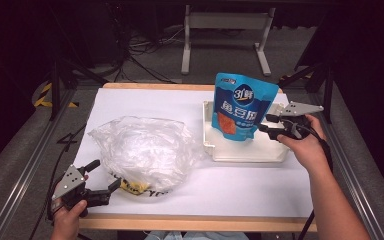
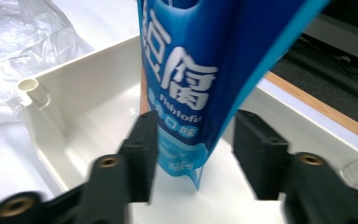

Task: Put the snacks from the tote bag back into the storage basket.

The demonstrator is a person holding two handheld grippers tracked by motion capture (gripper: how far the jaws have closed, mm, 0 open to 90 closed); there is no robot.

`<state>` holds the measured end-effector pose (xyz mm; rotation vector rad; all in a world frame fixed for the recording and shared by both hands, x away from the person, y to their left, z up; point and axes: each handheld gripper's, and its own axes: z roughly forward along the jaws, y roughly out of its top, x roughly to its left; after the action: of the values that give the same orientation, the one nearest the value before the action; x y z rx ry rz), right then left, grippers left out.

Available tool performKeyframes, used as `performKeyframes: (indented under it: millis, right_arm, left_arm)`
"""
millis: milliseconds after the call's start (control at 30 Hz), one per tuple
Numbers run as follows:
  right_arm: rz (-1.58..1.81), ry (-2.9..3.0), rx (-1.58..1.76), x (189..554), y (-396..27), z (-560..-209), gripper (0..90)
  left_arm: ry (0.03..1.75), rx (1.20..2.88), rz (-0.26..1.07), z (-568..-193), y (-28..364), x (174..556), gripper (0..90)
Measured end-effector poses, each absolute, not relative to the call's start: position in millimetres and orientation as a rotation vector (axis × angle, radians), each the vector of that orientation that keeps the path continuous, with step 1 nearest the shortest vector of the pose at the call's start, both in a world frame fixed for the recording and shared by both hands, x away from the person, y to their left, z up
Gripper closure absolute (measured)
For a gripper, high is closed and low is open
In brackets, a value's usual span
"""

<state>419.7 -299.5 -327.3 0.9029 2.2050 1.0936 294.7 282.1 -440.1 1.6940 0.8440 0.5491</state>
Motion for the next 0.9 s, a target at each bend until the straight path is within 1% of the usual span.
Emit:
performKeyframes:
  millis: [67, 100, 167, 300, 367, 433, 533, 767, 900]
  right_arm:
    - [1.106, 2.195, 0.904, 415, -300, -327, 61.3]
    - [1.106, 2.195, 0.904, 415, -300, -327, 61.3]
    - [1.122, 2.164, 0.957, 409, -301, -329, 66.4]
    - [1.133, 2.151, 0.982, 404, -303, -332, 67.0]
    - [1.147, 2.159, 0.983, 401, -303, -335, 71.4]
    - [1.159, 2.181, 0.965, 398, -302, -337, 81.0]
    - [1.148, 2.212, 0.948, 399, -298, -341, 89.9]
    - [1.082, 2.251, 0.99, 416, -290, -361, 90.0]
    - [1.043, 2.245, 1.01, 425, -287, -367, 90.0]
  left_arm:
    - [0.845, 1.694, 0.55, -440, 282, 295, 4.4]
    - [0.845, 1.694, 0.55, -440, 282, 295, 4.4]
    - [0.844, 1.695, 0.551, -440, 282, 295, 4.4]
    - [0.846, 1.692, 0.548, -440, 283, 295, 4.4]
    - [0.843, 1.695, 0.547, -440, 282, 295, 4.4]
    - [0.844, 1.694, 0.549, -440, 282, 295, 4.4]
    - [0.843, 1.695, 0.548, -440, 282, 295, 4.4]
    - [0.845, 1.695, 0.548, -440, 282, 295, 4.4]
    - [0.84, 1.694, 0.549, -440, 283, 295, 4.4]
